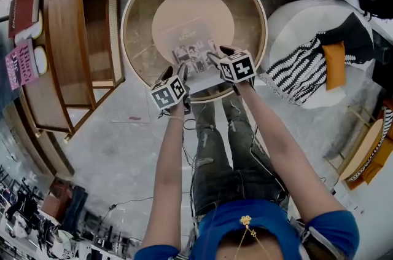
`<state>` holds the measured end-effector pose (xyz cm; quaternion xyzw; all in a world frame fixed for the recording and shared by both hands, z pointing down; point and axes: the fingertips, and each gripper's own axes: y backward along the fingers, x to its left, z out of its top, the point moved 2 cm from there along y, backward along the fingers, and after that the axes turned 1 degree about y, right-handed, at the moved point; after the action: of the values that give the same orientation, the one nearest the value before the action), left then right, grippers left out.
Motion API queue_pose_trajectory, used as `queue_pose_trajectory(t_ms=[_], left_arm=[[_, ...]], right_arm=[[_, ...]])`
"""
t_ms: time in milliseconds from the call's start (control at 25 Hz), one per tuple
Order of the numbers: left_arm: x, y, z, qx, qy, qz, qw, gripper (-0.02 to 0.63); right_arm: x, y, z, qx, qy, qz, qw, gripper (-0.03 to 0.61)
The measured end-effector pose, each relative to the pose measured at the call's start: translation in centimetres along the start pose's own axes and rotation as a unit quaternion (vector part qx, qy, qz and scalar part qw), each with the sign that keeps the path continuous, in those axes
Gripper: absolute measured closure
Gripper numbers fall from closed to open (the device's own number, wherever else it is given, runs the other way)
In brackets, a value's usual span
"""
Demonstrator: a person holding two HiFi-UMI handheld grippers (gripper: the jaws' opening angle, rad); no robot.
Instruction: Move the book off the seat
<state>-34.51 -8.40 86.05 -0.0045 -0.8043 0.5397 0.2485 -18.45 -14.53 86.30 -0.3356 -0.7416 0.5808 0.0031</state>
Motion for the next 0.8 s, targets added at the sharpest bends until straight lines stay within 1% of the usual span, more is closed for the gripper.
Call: queue_pose_trajectory(t_ms=[80, 200, 280, 400, 520, 640, 800], left_arm=[[-1.2, 1.5, 0.4, -0.017, -0.007, -0.01, 0.9998, 0.414], [-3.8, 4.2, 0.7, -0.043, -0.009, -0.039, 0.9982, 0.462], [-5.7, 6.1, 0.9, -0.059, -0.009, -0.058, 0.9965, 0.503], [-8.4, 9.1, 1.3, -0.086, -0.009, -0.083, 0.9928, 0.57], [-11.2, 12.5, 1.7, -0.112, -0.011, -0.108, 0.9878, 0.614], [-13.9, 16.4, 2.1, -0.135, -0.023, -0.128, 0.9823, 0.614], [-17.1, 21.7, 2.7, -0.169, -0.046, -0.143, 0.9741, 0.614]], right_arm=[[0.6, 1.6, 0.6, -0.015, 0.01, -0.003, 1.0, 0.387], [2.6, 4.5, 1.0, -0.032, 0.034, 0.005, 0.999, 0.456], [4.2, 6.5, 1.3, -0.042, 0.053, 0.011, 0.998, 0.488], [6.2, 9.4, 1.7, -0.055, 0.074, 0.015, 0.996, 0.578], [8.0, 12.5, 2.4, -0.071, 0.081, 0.022, 0.994, 0.58], [9.9, 16.2, 3.2, -0.096, 0.089, 0.028, 0.991, 0.578], [12.6, 21.7, 4.3, -0.133, 0.105, 0.039, 0.985, 0.578]])
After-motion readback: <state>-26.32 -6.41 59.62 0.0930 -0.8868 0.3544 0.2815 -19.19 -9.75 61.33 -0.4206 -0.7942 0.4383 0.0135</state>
